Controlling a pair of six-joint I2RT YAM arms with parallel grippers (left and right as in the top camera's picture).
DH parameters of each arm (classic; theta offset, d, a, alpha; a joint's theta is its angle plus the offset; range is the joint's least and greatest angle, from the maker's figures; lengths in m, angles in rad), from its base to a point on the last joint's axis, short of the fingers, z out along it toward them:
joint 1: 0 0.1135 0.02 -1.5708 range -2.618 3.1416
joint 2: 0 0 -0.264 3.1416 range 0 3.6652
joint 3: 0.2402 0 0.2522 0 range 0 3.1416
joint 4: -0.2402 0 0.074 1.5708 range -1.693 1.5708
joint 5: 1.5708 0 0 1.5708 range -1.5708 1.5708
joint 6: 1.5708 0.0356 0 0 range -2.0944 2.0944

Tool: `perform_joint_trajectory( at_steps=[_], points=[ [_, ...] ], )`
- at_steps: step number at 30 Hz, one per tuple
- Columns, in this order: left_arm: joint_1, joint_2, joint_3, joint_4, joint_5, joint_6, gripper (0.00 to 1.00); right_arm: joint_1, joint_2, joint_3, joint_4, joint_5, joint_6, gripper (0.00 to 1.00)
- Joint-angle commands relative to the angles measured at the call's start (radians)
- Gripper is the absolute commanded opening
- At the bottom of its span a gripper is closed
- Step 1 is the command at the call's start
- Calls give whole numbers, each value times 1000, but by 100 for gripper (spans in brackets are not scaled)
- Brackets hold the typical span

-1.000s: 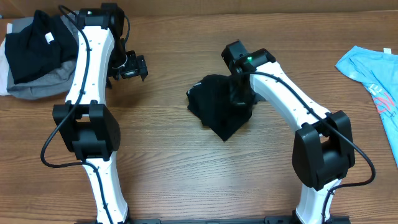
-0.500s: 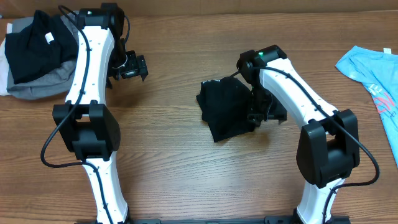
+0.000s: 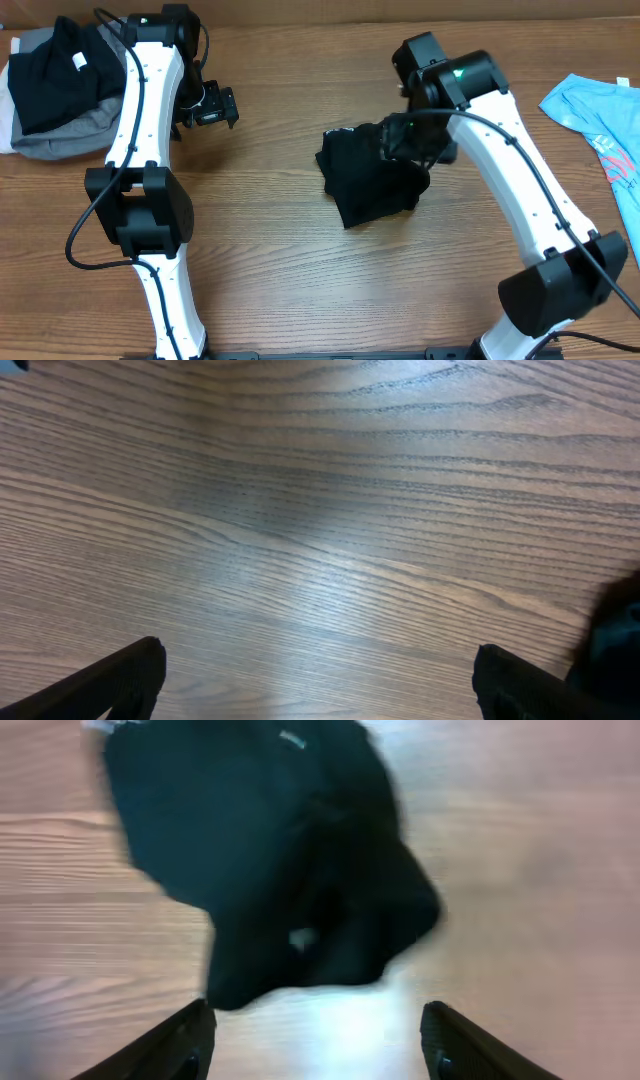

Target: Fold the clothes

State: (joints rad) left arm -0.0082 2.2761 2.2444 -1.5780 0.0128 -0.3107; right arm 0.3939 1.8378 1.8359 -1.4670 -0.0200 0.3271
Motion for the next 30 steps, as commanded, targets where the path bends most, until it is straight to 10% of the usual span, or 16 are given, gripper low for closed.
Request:
perform_joint_trajectory(
  at_steps=[1,7,13,28,30],
  points=[
    [-6,-4,-5,3,14,19,100,47,7,-86,116,-62,-69,59],
    [-6,-4,-5,2,14,20,100,69,25,-299,294,-77,-9,18],
    [-6,-4,-5,8,14,20,100,73,27,-531,409,-218,36,4],
    [-47,-4,-5,114,256,158,100,60,-54,-337,224,-60,201,4],
    [-66,-4,-5,142,262,151,100,54,-80,-267,253,-63,167,18]
  ],
)
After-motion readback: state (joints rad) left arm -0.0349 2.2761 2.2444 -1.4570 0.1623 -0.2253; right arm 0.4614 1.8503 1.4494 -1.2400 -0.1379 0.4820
